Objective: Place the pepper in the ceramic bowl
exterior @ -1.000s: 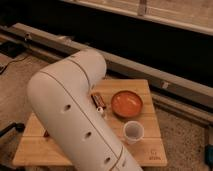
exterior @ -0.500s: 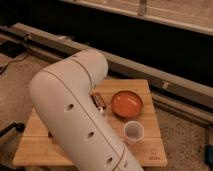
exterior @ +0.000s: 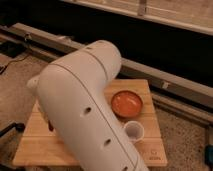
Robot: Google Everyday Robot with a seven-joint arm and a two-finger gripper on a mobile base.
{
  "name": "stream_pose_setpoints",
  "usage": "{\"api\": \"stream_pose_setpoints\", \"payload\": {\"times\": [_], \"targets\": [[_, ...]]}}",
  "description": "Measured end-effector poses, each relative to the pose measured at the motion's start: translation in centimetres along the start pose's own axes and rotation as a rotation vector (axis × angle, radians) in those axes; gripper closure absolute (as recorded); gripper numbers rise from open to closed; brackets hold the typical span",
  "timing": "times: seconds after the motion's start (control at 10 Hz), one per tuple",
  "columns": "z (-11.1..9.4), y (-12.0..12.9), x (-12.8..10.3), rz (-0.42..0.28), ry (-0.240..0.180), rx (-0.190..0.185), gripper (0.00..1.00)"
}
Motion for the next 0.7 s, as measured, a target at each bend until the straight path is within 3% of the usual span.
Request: {"api": "stream_pose_setpoints", "payload": {"times": [0.3,0.7], "targets": [[-6.3,-2.8,-1.9,-0.028,-0.051,-0.004,1.0],[-10.2,-9.0,-5.6,-0.01,-0.088,-0.02,1.0]]}}
